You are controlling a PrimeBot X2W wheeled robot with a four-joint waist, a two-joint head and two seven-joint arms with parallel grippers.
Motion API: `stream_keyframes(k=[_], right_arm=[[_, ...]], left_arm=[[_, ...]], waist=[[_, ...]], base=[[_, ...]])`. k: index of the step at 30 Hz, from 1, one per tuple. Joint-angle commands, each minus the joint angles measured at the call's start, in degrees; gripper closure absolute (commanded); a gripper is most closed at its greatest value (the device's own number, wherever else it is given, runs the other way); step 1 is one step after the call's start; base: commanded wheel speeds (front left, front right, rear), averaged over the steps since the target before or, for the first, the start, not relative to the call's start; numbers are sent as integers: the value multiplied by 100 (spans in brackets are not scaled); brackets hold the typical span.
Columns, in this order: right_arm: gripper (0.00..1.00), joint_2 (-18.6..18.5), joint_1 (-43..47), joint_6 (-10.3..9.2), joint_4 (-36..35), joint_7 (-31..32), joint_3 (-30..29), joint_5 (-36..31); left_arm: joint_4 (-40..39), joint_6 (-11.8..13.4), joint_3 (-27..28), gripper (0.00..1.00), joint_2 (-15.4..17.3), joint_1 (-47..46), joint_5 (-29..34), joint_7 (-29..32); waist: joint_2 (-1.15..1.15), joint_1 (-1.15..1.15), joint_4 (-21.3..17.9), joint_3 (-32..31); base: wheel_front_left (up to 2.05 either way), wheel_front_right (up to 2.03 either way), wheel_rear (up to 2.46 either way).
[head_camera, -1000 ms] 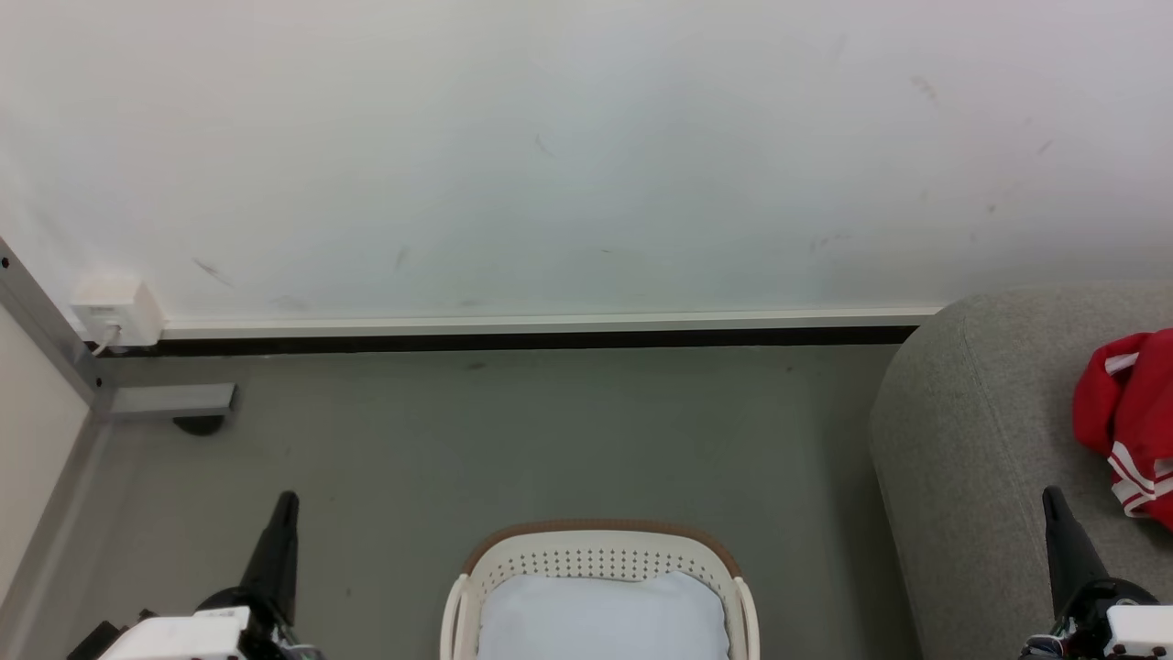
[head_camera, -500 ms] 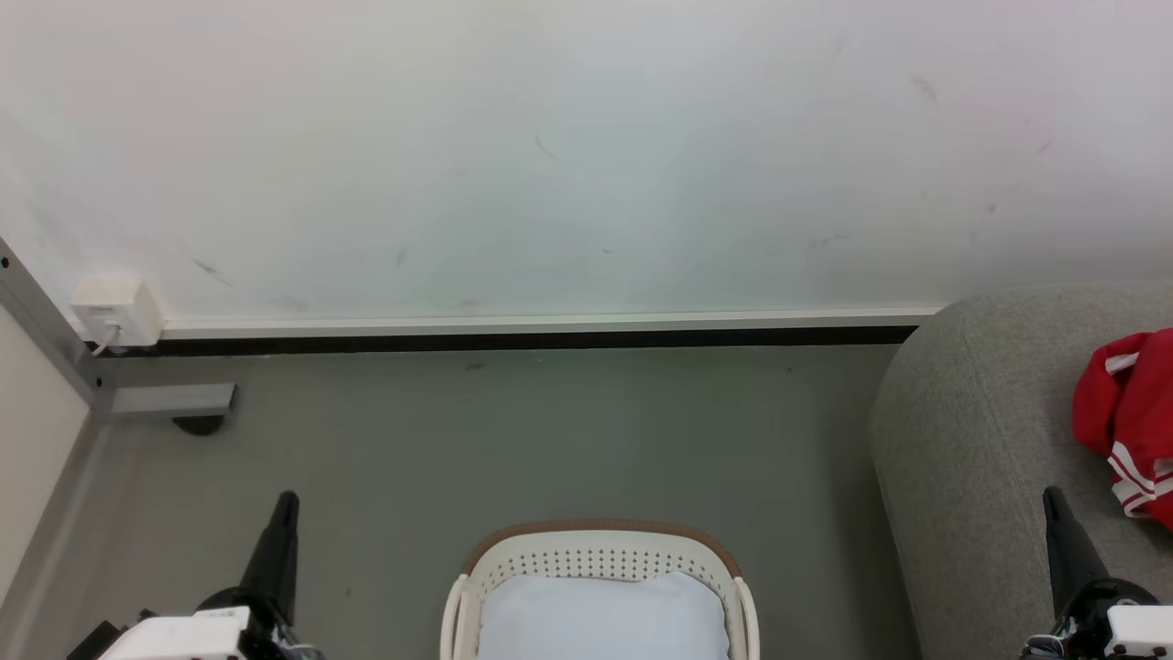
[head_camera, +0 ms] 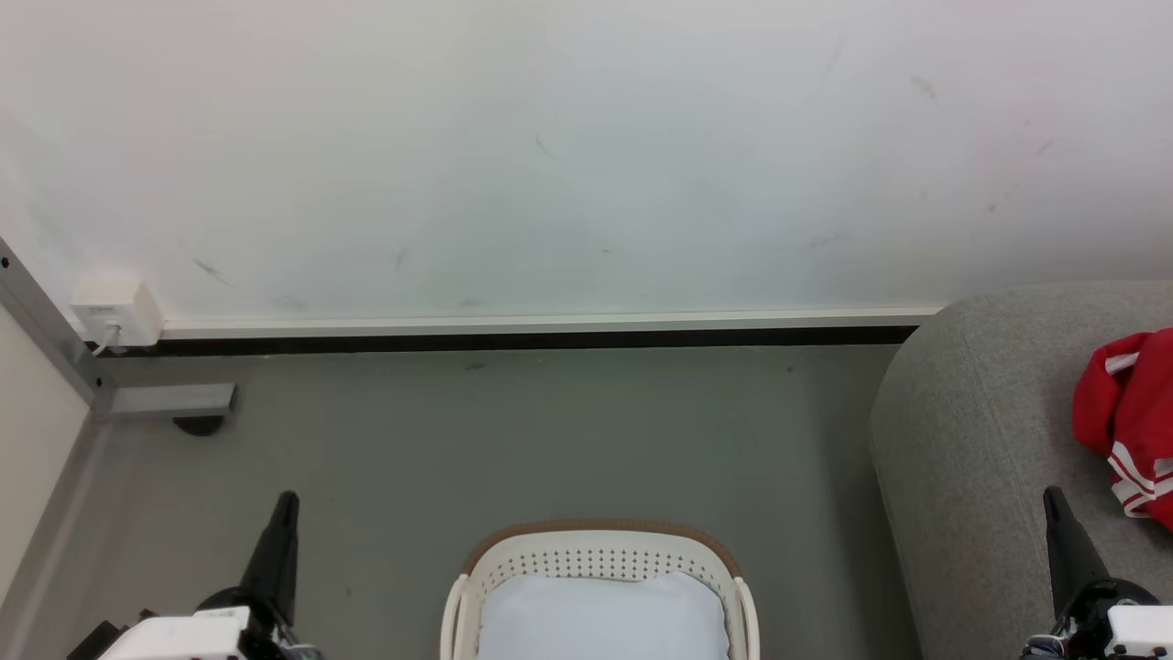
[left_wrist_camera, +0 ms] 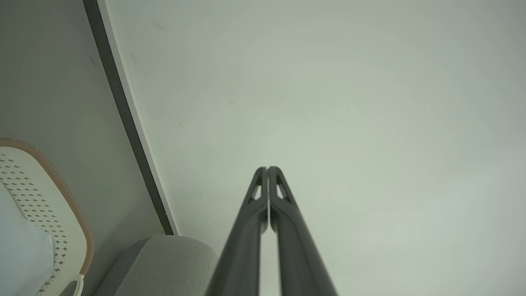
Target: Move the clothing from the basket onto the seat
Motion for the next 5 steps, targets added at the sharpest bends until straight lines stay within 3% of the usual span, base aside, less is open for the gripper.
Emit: stream_keyframes(k=[1,5], right_arm=[[100,5,-70,-12,14,33,-20,-18],[100,7,-70,-12,14,37,-23,-20]], left_arm=[[3,-39,14,100,10,-56,-74,23],[3,-39,14,100,10,-56,-75,23]], waist=[[0,0,0,0],[0,0,0,0]], base=[[0,0,0],[0,0,0]])
